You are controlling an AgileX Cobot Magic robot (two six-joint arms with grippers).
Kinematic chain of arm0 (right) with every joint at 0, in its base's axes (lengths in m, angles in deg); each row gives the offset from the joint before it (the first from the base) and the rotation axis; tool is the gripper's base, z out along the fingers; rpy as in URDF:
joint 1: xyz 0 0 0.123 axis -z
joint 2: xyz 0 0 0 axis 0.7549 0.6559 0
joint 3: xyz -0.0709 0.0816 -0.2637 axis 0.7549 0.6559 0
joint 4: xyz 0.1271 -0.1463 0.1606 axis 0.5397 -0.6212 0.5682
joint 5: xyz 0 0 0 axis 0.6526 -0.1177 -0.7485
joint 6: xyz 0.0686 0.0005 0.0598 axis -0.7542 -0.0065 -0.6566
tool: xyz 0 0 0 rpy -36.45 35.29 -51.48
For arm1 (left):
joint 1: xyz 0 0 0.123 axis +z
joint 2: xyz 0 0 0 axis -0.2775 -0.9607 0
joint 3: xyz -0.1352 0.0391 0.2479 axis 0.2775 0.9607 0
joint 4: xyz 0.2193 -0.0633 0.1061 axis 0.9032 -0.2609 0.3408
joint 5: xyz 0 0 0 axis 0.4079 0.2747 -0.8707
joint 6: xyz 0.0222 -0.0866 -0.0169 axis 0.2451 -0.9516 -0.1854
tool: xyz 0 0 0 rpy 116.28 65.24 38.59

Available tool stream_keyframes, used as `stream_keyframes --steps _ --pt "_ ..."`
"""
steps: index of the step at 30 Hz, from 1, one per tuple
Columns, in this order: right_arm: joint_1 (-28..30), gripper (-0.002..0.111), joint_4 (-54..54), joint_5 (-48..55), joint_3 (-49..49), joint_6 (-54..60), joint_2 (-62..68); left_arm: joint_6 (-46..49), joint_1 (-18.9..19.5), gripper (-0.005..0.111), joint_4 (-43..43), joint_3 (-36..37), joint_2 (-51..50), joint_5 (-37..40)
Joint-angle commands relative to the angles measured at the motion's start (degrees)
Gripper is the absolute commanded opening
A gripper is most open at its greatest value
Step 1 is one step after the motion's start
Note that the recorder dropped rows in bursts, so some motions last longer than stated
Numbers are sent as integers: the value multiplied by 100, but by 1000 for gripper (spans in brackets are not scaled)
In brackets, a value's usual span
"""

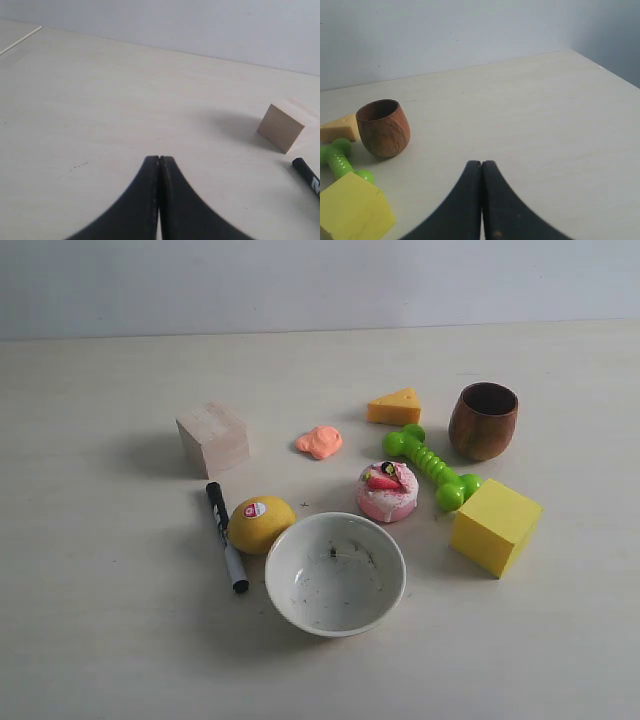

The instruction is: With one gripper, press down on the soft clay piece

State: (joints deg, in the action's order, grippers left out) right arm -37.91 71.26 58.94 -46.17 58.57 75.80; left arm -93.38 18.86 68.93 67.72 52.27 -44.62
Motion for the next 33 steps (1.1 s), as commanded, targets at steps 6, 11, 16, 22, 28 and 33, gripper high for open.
stream_keyframes --steps 6,11,16,22,28,33 --pt "24 0 1 -29 31 35 -31 -17 10 0 0 -16 35 -49" --pt "24 0 1 -29 31 35 -31 -17 10 0 0 -16 35 -49" --pt "24 0 1 -29 31 35 -31 -17 10 0 0 -16 35 -49" --pt "24 0 1 -29 31 35 -31 -17 10 0 0 -16 35 -49" --pt "24 0 1 -280 31 35 -31 -17 10 0 0 -16 35 -49" --pt "24 0 119 -1892 31 35 -31 -17 10 0 0 -16 35 -49"
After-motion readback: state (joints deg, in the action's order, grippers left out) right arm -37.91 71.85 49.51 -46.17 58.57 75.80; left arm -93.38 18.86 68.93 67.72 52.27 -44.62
